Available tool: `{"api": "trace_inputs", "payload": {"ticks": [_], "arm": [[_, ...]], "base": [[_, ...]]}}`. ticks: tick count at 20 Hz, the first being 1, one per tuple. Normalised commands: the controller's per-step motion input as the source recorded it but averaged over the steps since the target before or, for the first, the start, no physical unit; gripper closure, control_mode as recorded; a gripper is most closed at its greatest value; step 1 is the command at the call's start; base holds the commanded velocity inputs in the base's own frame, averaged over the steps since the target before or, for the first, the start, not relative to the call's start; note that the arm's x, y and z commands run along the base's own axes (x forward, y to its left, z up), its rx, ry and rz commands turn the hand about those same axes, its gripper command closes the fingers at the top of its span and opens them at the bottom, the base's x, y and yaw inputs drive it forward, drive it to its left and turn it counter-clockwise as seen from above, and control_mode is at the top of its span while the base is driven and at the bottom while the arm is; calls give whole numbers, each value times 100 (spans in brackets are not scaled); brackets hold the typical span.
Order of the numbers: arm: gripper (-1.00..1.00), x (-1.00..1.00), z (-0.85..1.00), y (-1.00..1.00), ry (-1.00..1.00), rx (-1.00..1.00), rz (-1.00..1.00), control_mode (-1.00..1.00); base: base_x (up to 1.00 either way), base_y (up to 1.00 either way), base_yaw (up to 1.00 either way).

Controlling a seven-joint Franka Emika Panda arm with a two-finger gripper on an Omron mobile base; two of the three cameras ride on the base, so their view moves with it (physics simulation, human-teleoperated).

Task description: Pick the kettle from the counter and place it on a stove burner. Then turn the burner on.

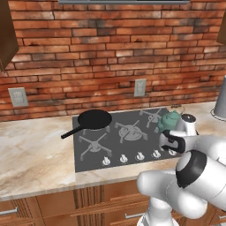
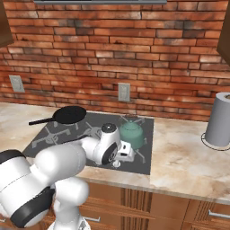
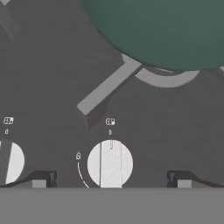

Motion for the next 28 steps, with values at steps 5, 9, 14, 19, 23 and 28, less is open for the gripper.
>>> {"api": "trace_inputs", "payload": {"ticks": [5, 9, 14, 19, 23, 28], "arm": [[-100, 0, -21, 0, 0, 0, 0, -100], [-100, 0, -20, 0, 0, 0, 0, -100], [-100, 6, -14, 0, 0, 0, 0, -100], [-100, 21, -7, 0, 0, 0, 0, -100], [100, 3, -1, 0, 0, 0, 0, -100], [100, 0, 0, 0, 0, 0, 0, -100]], "base": [[0, 0, 0], [0, 0, 0], [0, 0, 0], [0, 0, 0], [0, 0, 0], [0, 0, 0]]}}
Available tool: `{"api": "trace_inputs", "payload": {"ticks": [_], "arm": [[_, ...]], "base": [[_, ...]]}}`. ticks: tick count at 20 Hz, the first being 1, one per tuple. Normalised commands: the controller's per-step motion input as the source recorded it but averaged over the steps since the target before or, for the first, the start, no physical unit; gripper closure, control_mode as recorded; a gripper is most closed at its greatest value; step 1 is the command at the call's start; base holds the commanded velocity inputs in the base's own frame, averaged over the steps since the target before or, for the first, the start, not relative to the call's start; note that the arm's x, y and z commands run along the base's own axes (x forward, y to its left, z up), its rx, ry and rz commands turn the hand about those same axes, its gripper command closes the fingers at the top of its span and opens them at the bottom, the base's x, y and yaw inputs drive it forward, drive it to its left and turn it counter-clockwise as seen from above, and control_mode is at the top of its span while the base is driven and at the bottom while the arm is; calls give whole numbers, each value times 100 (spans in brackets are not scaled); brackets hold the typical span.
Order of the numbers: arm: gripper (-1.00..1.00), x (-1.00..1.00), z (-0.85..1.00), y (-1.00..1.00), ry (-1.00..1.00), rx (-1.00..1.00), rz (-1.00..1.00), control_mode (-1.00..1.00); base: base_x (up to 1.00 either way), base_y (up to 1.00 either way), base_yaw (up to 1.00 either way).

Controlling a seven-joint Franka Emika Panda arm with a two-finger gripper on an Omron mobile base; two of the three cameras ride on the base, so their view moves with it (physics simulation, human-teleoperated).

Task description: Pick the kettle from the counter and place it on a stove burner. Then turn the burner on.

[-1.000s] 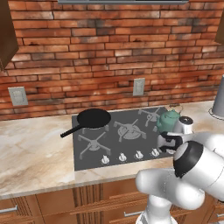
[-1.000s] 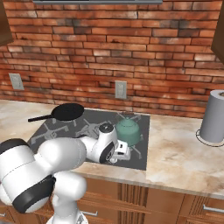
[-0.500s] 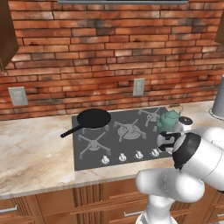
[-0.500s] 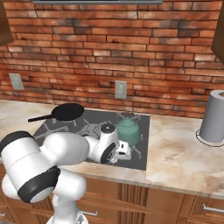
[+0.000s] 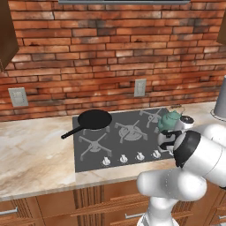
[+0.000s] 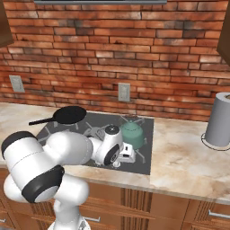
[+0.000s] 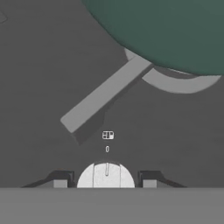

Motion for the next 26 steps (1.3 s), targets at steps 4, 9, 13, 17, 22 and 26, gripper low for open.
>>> {"api": "trace_inputs", "payload": {"ticks": [4, 9, 13, 17, 22, 26], "arm": [[100, 0, 0, 0, 0, 0, 0, -100], [100, -9, 0, 0, -6, 0, 9, -100], [100, -20, 0, 0, -7, 0, 29, -100], [100, -19, 0, 0, -3, 0, 36, -100], [100, -17, -3, 0, 0, 0, 41, -100], [100, -19, -14, 0, 0, -1, 40, -100]], "base": [[0, 0, 0], [0, 0, 0], [0, 0, 0], [0, 0, 0], [0, 0, 0], [0, 0, 0]]}}
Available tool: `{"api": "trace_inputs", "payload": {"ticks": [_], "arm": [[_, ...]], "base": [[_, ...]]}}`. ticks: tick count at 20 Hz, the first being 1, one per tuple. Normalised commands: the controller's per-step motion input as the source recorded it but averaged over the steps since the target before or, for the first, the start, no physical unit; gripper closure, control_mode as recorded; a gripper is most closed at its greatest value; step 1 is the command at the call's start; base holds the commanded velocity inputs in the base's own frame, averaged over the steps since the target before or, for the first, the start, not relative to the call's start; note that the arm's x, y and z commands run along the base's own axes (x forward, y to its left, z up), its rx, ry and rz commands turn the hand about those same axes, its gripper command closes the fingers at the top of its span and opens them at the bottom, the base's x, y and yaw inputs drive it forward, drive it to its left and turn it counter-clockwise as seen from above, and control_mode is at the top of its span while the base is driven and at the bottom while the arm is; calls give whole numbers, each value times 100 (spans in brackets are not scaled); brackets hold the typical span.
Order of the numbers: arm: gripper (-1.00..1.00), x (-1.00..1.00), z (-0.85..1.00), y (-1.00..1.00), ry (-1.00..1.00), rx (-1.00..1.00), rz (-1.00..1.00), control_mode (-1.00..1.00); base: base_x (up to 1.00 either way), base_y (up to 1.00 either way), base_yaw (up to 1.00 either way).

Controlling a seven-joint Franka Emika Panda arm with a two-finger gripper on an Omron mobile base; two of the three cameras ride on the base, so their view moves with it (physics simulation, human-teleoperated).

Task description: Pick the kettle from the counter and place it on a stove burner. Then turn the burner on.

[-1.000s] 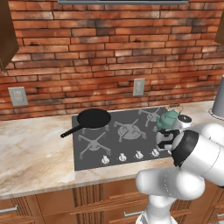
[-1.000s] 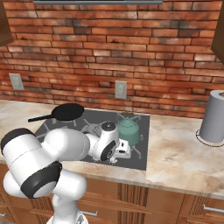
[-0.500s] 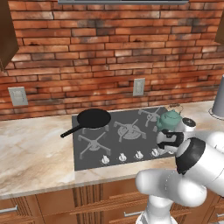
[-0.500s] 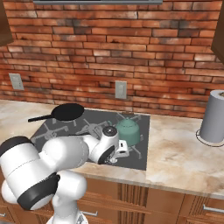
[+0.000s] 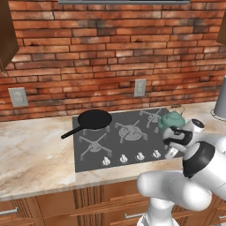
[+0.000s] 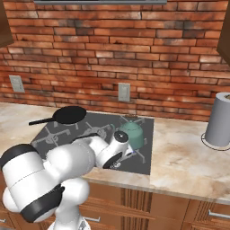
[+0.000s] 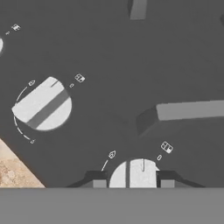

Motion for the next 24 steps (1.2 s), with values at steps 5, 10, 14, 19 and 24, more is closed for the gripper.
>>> {"api": "trace_inputs", "payload": {"ticks": [5, 10, 14, 19, 24], "arm": [[100, -23, -11, 0, 3, -1, 35, -100], [100, -32, -7, 0, 4, -2, 30, -100], [100, -37, -6, 0, 5, -2, 29, -100], [100, -43, 0, 0, 0, -1, 29, -100], [100, -43, 0, 0, 0, -2, 31, -100]], "base": [[0, 0, 0], [0, 0, 0], [0, 0, 0], [0, 0, 0], [0, 0, 0]]}}
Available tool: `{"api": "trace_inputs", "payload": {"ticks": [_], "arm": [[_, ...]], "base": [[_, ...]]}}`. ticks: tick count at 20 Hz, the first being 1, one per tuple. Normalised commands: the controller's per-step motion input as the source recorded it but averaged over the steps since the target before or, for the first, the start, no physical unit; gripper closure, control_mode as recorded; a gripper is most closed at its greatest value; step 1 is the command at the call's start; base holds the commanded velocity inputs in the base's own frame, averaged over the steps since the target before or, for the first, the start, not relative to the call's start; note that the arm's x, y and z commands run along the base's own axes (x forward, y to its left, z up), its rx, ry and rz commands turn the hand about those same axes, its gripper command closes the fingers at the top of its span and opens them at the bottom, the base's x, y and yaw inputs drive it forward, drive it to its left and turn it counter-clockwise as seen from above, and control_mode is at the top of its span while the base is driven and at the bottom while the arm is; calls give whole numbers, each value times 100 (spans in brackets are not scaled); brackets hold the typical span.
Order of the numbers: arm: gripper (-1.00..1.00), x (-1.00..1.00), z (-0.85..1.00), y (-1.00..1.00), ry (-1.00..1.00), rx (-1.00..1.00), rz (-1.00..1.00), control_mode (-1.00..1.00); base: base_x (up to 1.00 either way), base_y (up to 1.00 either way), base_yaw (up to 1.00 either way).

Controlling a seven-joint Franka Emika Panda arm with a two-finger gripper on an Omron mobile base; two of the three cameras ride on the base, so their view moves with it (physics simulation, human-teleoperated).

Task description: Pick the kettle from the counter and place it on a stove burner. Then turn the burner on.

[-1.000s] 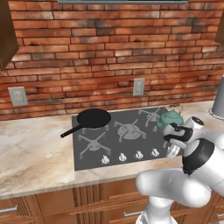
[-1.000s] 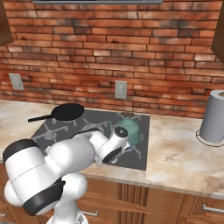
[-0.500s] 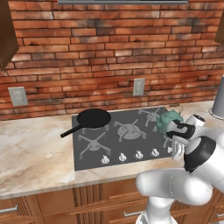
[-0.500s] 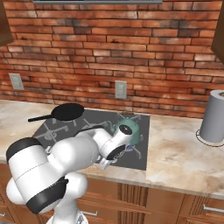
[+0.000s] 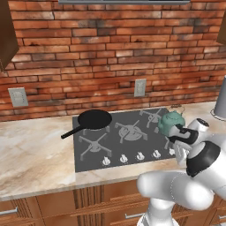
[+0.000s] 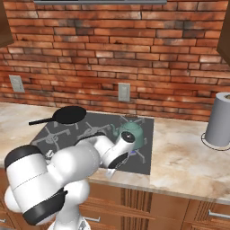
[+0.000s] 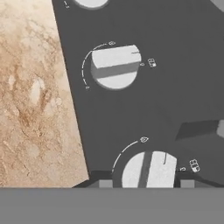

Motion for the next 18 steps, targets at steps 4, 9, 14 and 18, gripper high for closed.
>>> {"api": "trace_inputs", "payload": {"ticks": [4, 9, 14, 18], "arm": [[100, -34, 0, 0, 0, -1, 38, -100], [100, -31, 0, 0, 0, -1, 43, -100], [100, -32, 0, 3, 0, -2, 43, -100], [100, -42, 0, 4, 0, -3, 46, -100]], "base": [[0, 0, 0], [0, 0, 0], [0, 0, 0], [0, 0, 0]]}}
